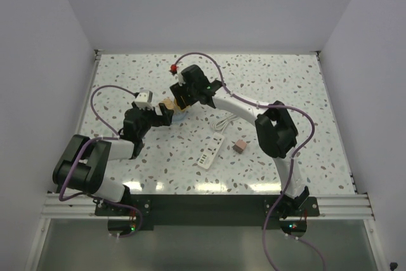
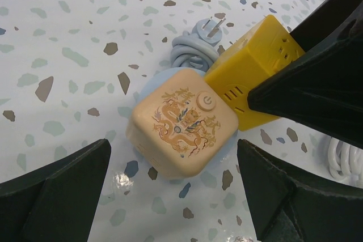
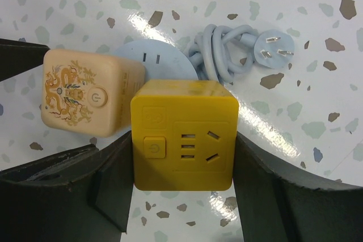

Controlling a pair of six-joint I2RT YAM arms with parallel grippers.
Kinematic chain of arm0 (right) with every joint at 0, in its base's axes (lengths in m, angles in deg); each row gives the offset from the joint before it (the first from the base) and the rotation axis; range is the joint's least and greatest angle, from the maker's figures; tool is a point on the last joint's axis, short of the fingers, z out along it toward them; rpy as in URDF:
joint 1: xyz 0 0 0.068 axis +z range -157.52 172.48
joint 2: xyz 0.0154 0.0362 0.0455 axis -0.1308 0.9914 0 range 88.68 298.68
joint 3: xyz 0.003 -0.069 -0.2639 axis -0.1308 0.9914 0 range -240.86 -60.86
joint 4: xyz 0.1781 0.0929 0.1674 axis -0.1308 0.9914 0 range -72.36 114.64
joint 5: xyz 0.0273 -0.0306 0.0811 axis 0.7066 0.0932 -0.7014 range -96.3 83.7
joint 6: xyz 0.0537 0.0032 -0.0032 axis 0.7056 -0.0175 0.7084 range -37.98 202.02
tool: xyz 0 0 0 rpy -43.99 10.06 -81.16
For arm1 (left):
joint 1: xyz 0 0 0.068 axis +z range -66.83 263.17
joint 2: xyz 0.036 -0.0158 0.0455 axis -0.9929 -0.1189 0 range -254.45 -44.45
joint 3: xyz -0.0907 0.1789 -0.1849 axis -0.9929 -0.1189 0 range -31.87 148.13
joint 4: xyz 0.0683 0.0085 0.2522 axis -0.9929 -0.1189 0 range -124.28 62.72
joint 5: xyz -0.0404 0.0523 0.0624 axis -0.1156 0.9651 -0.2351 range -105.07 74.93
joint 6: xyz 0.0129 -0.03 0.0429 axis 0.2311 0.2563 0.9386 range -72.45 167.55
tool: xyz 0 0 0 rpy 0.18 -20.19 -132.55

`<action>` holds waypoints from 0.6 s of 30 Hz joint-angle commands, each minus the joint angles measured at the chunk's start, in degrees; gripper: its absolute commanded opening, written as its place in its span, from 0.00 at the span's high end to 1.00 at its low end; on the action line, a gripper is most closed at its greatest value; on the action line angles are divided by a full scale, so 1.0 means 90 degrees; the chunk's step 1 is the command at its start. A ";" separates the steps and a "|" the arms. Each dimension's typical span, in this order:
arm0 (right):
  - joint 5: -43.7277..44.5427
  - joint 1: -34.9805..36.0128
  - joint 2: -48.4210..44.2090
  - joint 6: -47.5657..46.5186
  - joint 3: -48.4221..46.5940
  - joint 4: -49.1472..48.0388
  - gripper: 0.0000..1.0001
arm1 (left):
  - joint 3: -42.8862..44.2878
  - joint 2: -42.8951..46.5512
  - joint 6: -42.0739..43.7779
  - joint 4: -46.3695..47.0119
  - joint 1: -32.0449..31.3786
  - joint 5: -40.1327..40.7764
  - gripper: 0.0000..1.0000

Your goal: Insert the plug

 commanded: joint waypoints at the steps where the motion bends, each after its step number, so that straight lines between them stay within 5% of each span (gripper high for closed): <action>1: 0.0100 -0.0027 -0.0578 0.0136 0.0002 -0.0270 1.00 | 0.0207 -0.0051 0.0115 0.0086 0.0054 -0.0044 0.01; 18: -0.0173 -0.0076 -0.0540 0.0370 0.0032 -0.0436 1.00 | 0.0236 -0.0061 0.0115 0.0057 0.0054 -0.0092 0.01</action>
